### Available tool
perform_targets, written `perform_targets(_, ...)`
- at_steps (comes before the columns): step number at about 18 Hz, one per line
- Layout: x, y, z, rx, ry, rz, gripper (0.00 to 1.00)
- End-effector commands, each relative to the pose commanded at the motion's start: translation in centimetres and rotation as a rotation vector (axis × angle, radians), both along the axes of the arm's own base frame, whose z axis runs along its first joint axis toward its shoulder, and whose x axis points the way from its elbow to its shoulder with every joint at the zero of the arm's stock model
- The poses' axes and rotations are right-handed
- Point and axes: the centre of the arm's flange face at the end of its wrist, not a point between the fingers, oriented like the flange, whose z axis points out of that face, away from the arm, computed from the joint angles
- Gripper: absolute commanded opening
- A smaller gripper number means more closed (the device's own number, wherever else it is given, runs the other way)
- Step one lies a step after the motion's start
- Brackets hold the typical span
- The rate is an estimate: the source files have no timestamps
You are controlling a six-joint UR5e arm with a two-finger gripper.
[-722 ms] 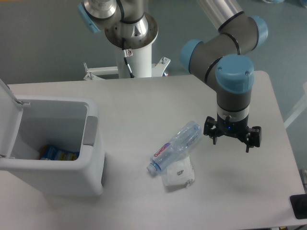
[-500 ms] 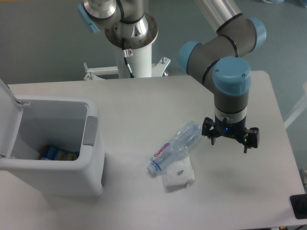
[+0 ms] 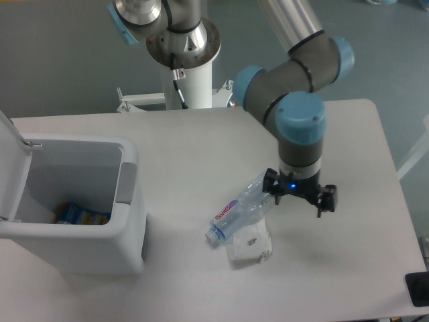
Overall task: Place the trash in the trash can
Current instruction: 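Move the gripper down over the white napkin beside the bottle, then grasp the white napkin with the gripper and lift it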
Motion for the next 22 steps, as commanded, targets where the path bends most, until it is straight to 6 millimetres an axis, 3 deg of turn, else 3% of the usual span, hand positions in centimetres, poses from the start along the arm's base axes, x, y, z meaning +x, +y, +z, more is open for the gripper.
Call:
perform_targets(5,4.1,3.7,-0.6,-0.009,-0.009,-0.09,1.0)
perform_targets(11,4.6,4.8,-2.2,-0.021,-0.026,-0.103,1.0)
perform_targets(12,4.8,5.2,-2.2,-0.018,-0.023,-0.106,0.95)
perform_targets(14,4.9,5.4,-2.8,-0.019,-0.034,-0.096,0.6)
perform_targets(15,5.2,5.9,-3.2,-0.017,-0.038,-0.083,0.48)
perform_targets(16,5.1,6.2,-3.2,-0.01,-0.037,-0.059,0.24)
perform_targets(18,4.9,6.6,-2.9,0.006,-0.033,-0.023,0.0)
perform_targets(22,4.1,7.3,-1.1,0.045,-0.015,-0.007,0.0)
